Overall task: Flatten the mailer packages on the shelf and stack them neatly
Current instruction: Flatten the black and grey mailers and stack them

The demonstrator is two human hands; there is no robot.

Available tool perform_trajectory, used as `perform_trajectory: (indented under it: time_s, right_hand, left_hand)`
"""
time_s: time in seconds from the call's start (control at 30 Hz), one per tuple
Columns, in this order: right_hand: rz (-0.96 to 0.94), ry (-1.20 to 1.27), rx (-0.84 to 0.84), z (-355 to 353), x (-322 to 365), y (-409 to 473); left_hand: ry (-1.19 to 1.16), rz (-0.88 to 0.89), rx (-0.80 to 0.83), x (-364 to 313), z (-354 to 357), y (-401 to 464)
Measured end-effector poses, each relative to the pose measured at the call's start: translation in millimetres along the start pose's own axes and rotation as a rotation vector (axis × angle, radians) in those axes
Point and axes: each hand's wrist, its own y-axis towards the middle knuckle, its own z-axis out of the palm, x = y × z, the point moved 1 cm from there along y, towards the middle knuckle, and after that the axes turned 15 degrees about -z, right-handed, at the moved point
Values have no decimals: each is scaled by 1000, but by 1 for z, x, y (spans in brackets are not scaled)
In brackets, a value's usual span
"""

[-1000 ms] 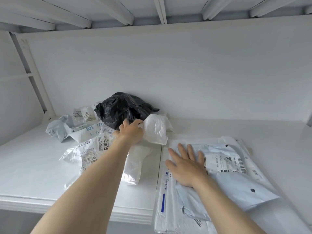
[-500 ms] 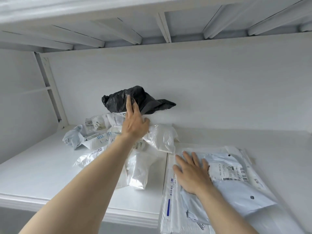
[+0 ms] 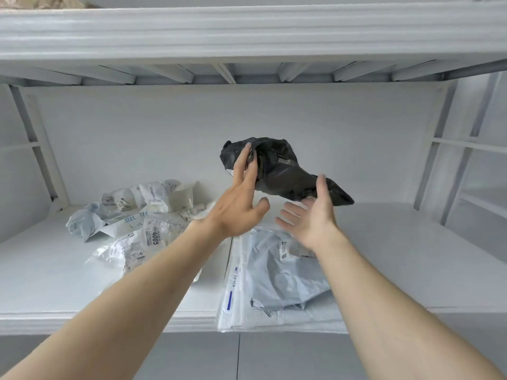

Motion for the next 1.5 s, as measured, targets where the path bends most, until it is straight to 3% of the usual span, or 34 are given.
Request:
perform_trajectory:
  time_s: [0.1,0.27,0.4,0.47,0.53,0.6,0.73,1.0,1.23,1.4,1.5]
  right_hand:
    - [-24,114,-57,-26,38,-7]
    - [-61,-28,-250,-61,63,-27]
    - [-152,-85,-526,-83,68,-35]
    - [-211,-98,-648,-95,78,-39]
    - [-252,-97,-698,-105,84,-38]
    - [-227,-62,-653,-110,84,-35]
    - [-73,-20,-467,-111,66,-28]
    - [81,-223,-226,-94,12,-9]
    - [115,-393,-182,-93,-20,10]
    - [-75,-299,-307,-96,-2,19]
    - [-268,-210,-375,-96,13,24]
  left_hand:
    - [8,115,60,-36,17,-11]
    - [83,163,249,-75,50,-31]
    - [115,199,144,-79,71,-50]
    - [159,130,141,-74,86,-58]
    - [347,10,302,-71,107,-65]
    - [501,-46,422,-72,126,-75]
    - [561,-39,357,-78,147,-86]
    - [337,-32,346,-66,151,-88]
    - [203,113,502,-53,136,-93]
    - [234,-120,400,-39,121,-62]
    - [307,-404,459,-31,133,-48]
